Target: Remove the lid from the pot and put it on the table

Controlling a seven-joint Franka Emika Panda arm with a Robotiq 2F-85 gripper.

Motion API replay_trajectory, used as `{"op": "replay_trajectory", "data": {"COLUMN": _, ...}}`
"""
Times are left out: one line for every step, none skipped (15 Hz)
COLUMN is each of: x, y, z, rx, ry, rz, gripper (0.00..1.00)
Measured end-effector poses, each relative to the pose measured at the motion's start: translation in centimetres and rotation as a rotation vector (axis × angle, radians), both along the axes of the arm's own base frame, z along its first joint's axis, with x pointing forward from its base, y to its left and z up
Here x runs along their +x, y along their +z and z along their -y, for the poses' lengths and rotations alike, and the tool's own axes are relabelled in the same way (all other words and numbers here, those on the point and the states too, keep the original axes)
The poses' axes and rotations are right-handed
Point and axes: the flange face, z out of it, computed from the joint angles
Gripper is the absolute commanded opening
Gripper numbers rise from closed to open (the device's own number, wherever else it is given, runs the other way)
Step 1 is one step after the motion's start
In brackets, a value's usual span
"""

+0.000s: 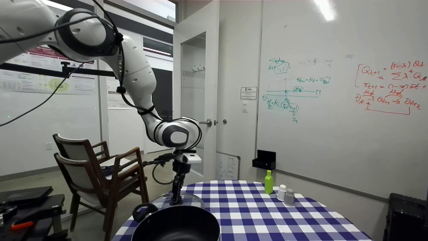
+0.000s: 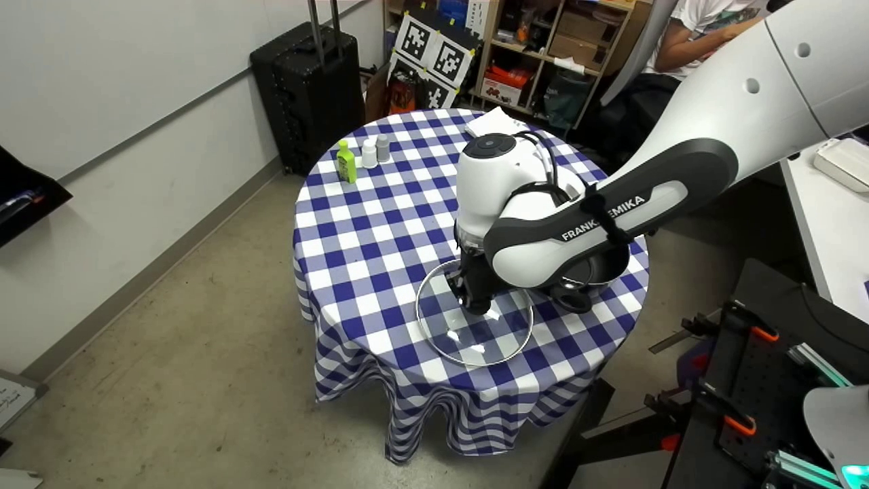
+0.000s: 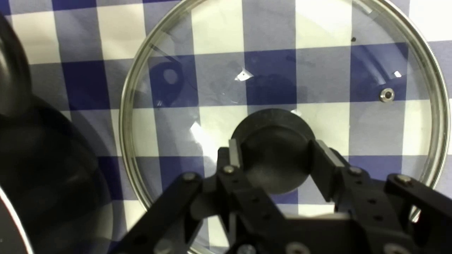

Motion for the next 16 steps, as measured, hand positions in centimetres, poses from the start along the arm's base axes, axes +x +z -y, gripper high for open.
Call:
{"op": "replay_trajectory", "data": {"x": 0.0, "y": 0.0, "z": -0.1, "rx": 0.002, "ry": -0.003, "rz": -0.001, "gripper": 0.81}}
{"op": "replay_trajectory", "data": {"x": 0.0, "y": 0.0, "z": -0.1, "rx": 0.004, "ry": -0.006, "rz": -0.001, "gripper": 0.88}}
{"op": "replay_trajectory", "data": {"x": 0.1, "y": 0.2, "z": -0.1, "rx": 0.006, "ry": -0.008, "rz": 0.001, "gripper": 0.95}}
{"op": "replay_trajectory", "data": {"x": 0.3, "y": 0.4, "z": -0.2, "rx": 0.008, "ry": -0.01, "rz": 0.004, "gripper": 0.99}}
{"op": "replay_trajectory", "data": {"x": 0.5, "y": 0.6, "z": -0.2, "rx": 0.01, "ry": -0.013, "rz": 0.006, "gripper": 1.0}}
{"op": "replay_trajectory", "data": {"x": 0.6, "y": 0.8, "z": -0.2, "rx": 0.012, "ry": -0.014, "rz": 0.008, "gripper": 1.0}}
{"op": "replay_trajectory", "data": {"x": 0.7, "y": 1.1, "z": -0.3, "rx": 0.013, "ry": -0.016, "rz": 0.011, "gripper": 1.0}}
{"op": "replay_trajectory", "data": {"x": 0.8, "y": 1.5, "z": -0.3, "rx": 0.016, "ry": -0.018, "rz": 0.016, "gripper": 1.0}}
{"op": "replay_trajectory", "data": {"x": 0.9, "y": 2.1, "z": -0.3, "rx": 0.02, "ry": -0.021, "rz": 0.023, "gripper": 1.0}}
{"op": "replay_trajectory", "data": {"x": 1.0, "y": 2.9, "z": -0.4, "rx": 0.025, "ry": -0.022, "rz": 0.032, "gripper": 1.0}}
{"op": "replay_trajectory", "data": {"x": 1.0, "y": 4.0, "z": -0.6, "rx": 0.031, "ry": -0.016, "rz": 0.043, "gripper": 1.0}}
{"op": "replay_trajectory", "data": {"x": 1.0, "y": 5.4, "z": -0.7, "rx": 0.037, "ry": -0.003, "rz": 0.057, "gripper": 1.0}}
{"op": "replay_trajectory", "data": {"x": 0.8, "y": 6.9, "z": -0.8, "rx": 0.042, "ry": 0.007, "rz": 0.074, "gripper": 1.0}}
{"op": "replay_trajectory", "data": {"x": 0.6, "y": 8.7, "z": -0.8, "rx": 0.041, "ry": 0.016, "rz": 0.096, "gripper": 1.0}}
{"op": "replay_trajectory", "data": {"x": 0.2, "y": 10.6, "z": -0.8, "rx": 0.042, "ry": 0.019, "rz": 0.117, "gripper": 1.0}}
{"op": "replay_trajectory", "data": {"x": -0.2, "y": 12.5, "z": -0.8, "rx": 0.044, "ry": 0.023, "rz": 0.137, "gripper": 1.0}}
